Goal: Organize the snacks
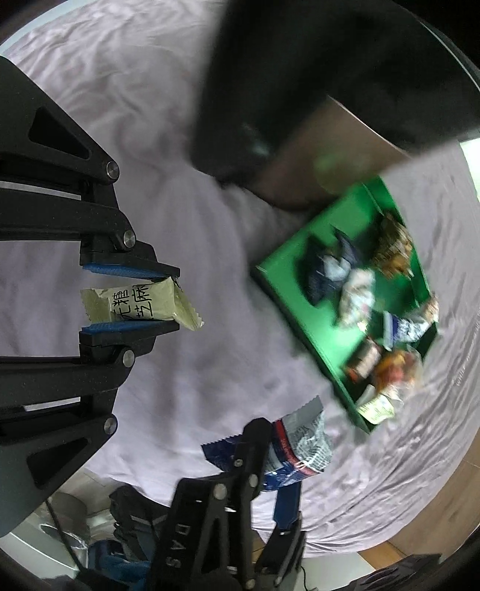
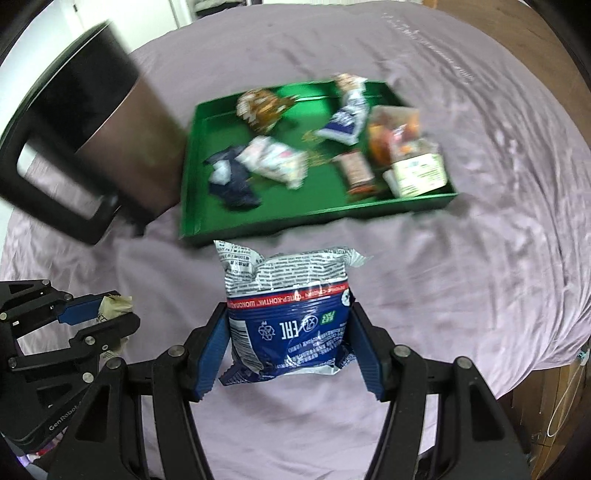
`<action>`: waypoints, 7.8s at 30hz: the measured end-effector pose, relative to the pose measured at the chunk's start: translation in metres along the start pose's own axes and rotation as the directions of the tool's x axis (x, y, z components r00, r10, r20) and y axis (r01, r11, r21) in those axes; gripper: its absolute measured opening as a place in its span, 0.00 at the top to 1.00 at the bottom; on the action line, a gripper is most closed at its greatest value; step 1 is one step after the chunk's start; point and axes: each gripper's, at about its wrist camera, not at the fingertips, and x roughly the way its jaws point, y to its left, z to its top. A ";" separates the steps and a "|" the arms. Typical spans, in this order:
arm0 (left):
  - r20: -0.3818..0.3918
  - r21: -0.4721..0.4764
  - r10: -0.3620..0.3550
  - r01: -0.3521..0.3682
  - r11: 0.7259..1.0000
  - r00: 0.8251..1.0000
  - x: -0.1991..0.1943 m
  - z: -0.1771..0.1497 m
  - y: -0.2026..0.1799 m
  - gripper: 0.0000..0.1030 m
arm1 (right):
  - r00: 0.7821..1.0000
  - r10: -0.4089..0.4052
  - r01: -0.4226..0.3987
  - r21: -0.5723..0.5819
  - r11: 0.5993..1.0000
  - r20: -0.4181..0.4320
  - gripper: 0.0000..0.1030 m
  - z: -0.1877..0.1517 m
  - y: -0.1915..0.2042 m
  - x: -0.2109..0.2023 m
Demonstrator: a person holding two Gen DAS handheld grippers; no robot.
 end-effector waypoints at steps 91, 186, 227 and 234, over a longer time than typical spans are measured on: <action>0.060 -0.285 0.293 -0.265 0.921 0.954 0.120 0.173 0.061 0.56 | 0.983 -0.043 0.079 -0.195 0.978 0.180 0.35 0.149 -0.028 0.085; 0.228 -0.387 0.471 -0.364 0.847 0.852 -0.002 -0.121 0.050 0.38 | 0.917 0.327 -0.299 -0.148 0.943 0.226 0.16 -0.077 0.084 -0.001; 0.170 -0.376 0.438 -0.353 0.857 0.883 0.023 -0.122 0.057 0.38 | 0.936 0.299 -0.266 -0.186 0.946 0.183 0.16 -0.082 0.095 0.020; 0.170 -0.362 0.437 -0.357 0.861 0.883 0.025 -0.114 0.051 0.38 | 0.944 0.270 -0.235 -0.185 0.954 0.191 0.16 -0.083 0.091 0.018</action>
